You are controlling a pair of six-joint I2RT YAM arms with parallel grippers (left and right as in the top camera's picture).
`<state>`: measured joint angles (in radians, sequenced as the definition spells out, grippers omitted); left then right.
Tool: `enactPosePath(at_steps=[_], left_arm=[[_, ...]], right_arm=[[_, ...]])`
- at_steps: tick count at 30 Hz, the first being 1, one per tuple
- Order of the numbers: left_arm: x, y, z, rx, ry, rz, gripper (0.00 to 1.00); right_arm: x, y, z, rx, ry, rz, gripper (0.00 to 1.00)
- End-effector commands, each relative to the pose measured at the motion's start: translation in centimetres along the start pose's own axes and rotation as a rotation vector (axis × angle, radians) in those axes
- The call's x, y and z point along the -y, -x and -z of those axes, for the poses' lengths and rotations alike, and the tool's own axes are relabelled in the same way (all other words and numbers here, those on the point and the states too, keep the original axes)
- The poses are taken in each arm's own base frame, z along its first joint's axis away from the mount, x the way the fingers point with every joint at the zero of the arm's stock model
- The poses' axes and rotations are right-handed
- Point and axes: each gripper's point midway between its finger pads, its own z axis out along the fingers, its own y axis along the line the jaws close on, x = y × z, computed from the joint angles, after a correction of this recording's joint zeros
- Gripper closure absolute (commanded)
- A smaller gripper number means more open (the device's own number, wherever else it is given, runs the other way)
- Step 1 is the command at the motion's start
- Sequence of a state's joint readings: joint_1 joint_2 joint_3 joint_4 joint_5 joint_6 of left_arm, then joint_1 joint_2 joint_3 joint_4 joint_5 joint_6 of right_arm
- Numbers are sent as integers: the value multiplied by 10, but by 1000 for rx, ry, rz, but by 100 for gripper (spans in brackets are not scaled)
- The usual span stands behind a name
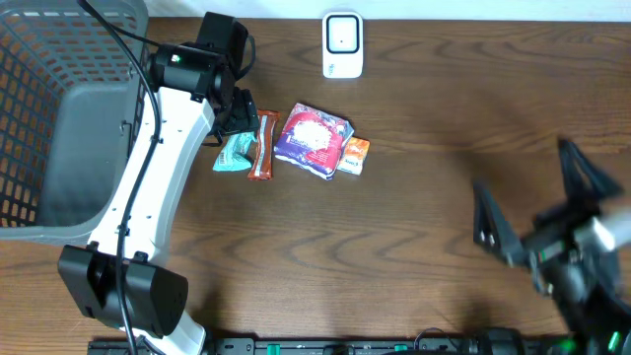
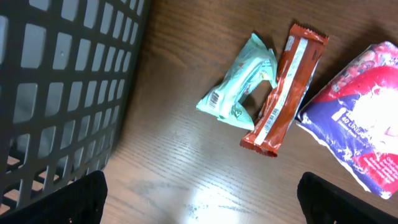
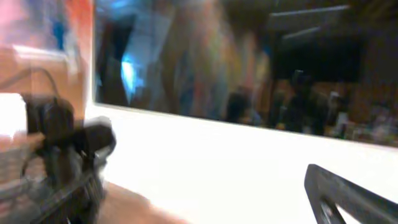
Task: Scan the item barcode
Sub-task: 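Swing the right gripper forward toward the orange packet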
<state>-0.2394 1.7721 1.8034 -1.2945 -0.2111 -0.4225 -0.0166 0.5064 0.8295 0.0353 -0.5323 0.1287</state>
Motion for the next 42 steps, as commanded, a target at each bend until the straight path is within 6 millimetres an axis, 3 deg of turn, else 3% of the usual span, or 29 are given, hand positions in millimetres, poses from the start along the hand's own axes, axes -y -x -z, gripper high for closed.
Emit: enactPosePath(at_steps=[1,5,9,18,21,27,31,37,42], left_arm=[[0,1,0,1,5,9,2],[0,1,0,1,5,9,2],[0,1,0,1,5,9,2],[0,1,0,1,5,9,2],[0,1,0,1,5,9,2],[0,1,0,1,5,9,2],[0,1,0,1,5,9,2],[0,1,0,1,5,9,2],[0,1,0,1,5,9,2]], right_arm=[[-7,-11,-36,-160,172,-4,1],[1,-39,-72,-356,274,-174,1],[1,-62,-94,-487,375,-325,1],[-14,-106,-110,-611,621,-672,1],[-19,-123,-120,-652,603,-701,1],[-22,-182,-142,-828,210,-577,1],[-18,-208,-139,-942,-33,-437,1],[-25,-233,-112,-1206,-10,-354,1],[-29,-245,-100,-1282,9,-361,1]])
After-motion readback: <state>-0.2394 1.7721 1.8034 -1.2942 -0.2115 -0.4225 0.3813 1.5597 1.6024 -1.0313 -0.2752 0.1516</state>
